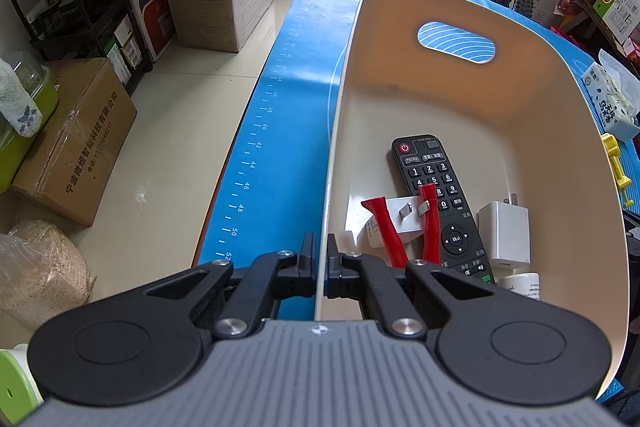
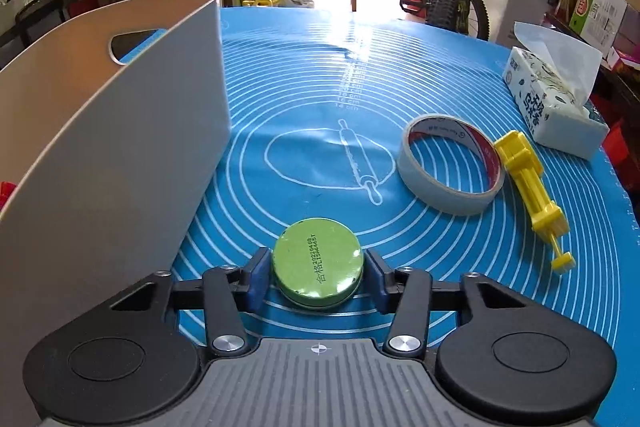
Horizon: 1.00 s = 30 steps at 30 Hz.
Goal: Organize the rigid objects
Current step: 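Grasp the green round tin with the right tool, then carry the green tin into the basket and release it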
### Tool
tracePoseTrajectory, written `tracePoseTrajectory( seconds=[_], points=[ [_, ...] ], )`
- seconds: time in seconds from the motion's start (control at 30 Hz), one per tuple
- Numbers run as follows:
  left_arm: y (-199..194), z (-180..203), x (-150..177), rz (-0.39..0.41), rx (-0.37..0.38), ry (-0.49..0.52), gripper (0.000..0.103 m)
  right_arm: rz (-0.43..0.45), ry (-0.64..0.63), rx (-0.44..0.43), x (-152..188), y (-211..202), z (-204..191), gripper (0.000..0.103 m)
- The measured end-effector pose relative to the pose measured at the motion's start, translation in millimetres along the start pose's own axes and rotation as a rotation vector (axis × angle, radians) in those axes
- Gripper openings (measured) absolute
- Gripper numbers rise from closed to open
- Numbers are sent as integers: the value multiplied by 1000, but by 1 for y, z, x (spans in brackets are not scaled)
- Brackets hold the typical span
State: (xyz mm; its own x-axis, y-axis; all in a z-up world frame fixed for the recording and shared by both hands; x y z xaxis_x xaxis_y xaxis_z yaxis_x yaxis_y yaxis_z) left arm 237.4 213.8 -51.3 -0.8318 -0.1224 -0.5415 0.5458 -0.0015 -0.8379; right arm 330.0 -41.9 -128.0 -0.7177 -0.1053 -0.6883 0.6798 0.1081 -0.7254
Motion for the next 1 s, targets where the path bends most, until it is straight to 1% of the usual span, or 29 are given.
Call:
tracePoseTrajectory(
  seconds=[0.13, 0.23, 0.4, 0.6, 0.7, 0.77, 0.87, 1.0],
  points=[
    [0, 0, 0, 0, 0, 0, 4, 20, 1, 27, 1, -6, 0, 54],
    [0, 0, 0, 0, 0, 0, 4, 40, 25, 45, -3, -15, 3, 54],
    [0, 0, 0, 0, -1, 0, 4, 106, 61, 53, -16, -40, 7, 54],
    [0, 1, 0, 0, -4, 1, 4, 202, 60, 49, -40, -71, 0, 54],
    [0, 2, 1, 0, -6, 3, 4, 250, 67, 26, -53, -86, -8, 54],
    [0, 1, 0, -1, -6, 2, 4, 267, 82, -9, -60, -93, -14, 54],
    [0, 1, 1, -1, -6, 3, 4, 294, 60, -46, -68, -103, -28, 54],
    [0, 2, 0, -1, -6, 3, 4, 298, 28, -98, -75, -109, -51, 54]
  ],
)
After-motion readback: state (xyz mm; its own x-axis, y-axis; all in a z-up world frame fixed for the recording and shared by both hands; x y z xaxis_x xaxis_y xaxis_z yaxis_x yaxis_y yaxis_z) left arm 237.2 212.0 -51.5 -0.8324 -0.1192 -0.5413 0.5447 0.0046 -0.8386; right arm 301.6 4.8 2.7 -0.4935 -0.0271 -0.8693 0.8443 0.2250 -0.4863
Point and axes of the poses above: each gripper's, at about its wrist camera, not at the fingertips, and y roughly the way its jaws point, z to its right, x to its underside, the point moved 2 cm from there along y, roughly the way its jaws point, and after that the axes turned 6 degrees about z, right-handed, at the moved point
